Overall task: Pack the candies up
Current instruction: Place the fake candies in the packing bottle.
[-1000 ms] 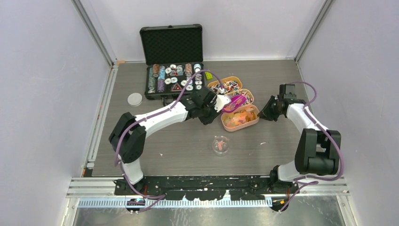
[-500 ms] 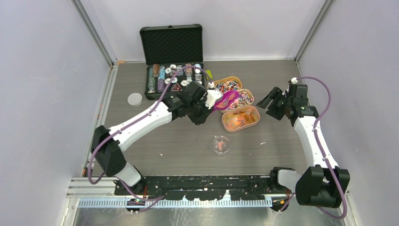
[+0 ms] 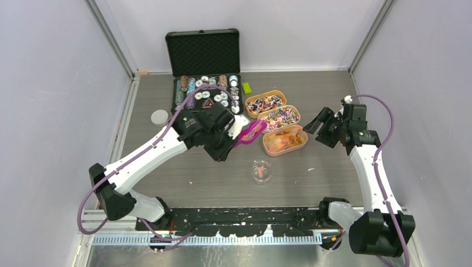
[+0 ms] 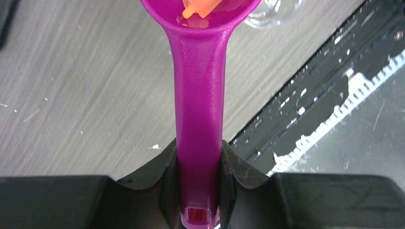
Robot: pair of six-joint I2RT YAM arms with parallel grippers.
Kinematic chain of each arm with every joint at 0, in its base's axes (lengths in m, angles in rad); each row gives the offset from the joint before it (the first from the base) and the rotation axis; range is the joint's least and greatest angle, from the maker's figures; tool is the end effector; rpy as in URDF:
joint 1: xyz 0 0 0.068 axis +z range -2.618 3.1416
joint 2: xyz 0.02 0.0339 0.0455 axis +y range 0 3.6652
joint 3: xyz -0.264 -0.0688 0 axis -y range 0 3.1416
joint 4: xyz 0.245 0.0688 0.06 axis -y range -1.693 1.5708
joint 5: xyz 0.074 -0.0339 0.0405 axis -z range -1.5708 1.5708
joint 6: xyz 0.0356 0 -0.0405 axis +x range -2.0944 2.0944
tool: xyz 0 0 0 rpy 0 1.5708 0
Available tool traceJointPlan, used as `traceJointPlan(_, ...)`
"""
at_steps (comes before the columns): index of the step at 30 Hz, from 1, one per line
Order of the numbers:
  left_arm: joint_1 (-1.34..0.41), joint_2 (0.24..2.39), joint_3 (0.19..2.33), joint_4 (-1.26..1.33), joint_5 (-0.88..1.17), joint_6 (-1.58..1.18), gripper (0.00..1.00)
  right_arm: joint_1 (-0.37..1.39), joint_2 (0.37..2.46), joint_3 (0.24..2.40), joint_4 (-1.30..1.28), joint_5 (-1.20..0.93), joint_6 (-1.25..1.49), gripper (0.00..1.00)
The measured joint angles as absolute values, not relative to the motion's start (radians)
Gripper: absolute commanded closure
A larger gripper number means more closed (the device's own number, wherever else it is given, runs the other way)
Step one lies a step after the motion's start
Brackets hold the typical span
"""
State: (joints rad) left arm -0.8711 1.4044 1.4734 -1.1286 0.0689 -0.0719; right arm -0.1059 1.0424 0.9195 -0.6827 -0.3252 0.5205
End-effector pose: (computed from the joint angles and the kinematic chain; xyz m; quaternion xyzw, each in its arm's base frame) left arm 0.1721 -0.2082 0.3551 0.3842 0.8874 -0.1445 0.2100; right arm 0.2121 -0.0111 0.2933 0.2246 0.8895 0.2228 0.3296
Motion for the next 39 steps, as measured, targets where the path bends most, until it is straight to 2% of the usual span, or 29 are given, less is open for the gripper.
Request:
traceJointPlan(6, -0.97, 1.398, 1.473, -1.243, 0.041, -0.099, 1.0, -0.106, 1.049, 0.914, -0.69, -0.329, 0.499, 0.29)
traceJointPlan(17, -1.039, 1.417, 1.497, -1.399, 0.035, -0.124, 1.0, -0.106, 1.049, 0.91, -0.698, -0.336, 0.491, 0.29)
traceJointPlan(39, -1.147, 1.693, 1.642, -1.539, 0.055, -0.128, 1.0, -0.106, 1.045, 0.888, -0.697, -0.347, 0.476, 0.29)
